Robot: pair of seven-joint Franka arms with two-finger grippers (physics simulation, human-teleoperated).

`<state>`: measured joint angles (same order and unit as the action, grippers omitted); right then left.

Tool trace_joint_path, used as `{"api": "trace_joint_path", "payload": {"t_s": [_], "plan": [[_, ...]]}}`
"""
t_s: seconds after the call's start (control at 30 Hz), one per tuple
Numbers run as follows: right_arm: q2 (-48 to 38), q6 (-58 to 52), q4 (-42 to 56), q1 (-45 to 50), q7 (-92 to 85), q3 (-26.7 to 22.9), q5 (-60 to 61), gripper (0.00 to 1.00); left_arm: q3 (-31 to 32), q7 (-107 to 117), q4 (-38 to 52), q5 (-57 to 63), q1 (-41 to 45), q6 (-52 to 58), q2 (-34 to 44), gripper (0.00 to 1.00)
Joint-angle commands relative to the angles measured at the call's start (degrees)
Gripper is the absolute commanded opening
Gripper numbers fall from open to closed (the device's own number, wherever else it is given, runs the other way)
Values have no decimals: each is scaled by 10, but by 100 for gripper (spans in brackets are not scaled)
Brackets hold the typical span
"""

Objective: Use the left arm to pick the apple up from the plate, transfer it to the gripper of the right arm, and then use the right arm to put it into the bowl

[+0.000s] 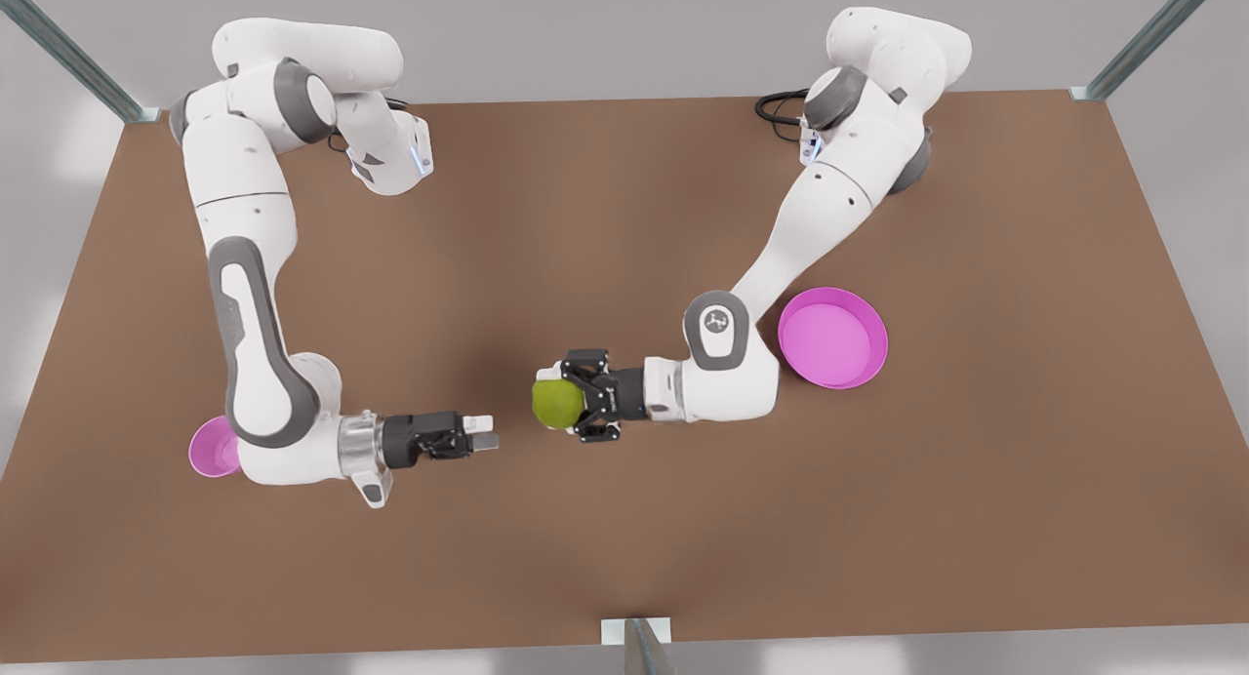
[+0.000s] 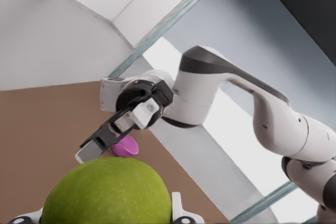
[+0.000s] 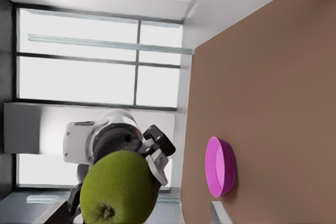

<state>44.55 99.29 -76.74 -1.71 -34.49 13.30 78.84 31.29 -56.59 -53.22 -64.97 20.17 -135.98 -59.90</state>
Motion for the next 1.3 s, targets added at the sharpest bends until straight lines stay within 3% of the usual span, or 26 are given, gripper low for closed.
{"api": "trace_joint_path", "payload": {"t_s": [0.0, 0.37, 1.27], "plan": [[0, 12, -3, 1, -245, 4, 26, 100, 4, -373, 7, -5, 8, -48, -7, 90], [-13, -3, -97, -27, -238, 57, 81, 100, 4, -373, 7, -5, 20, -68, -13, 90], [-6, 64, -84, 16, -218, 57, 108, 99, 3, -373, 7, -5, 28, -78, -20, 91]]}}
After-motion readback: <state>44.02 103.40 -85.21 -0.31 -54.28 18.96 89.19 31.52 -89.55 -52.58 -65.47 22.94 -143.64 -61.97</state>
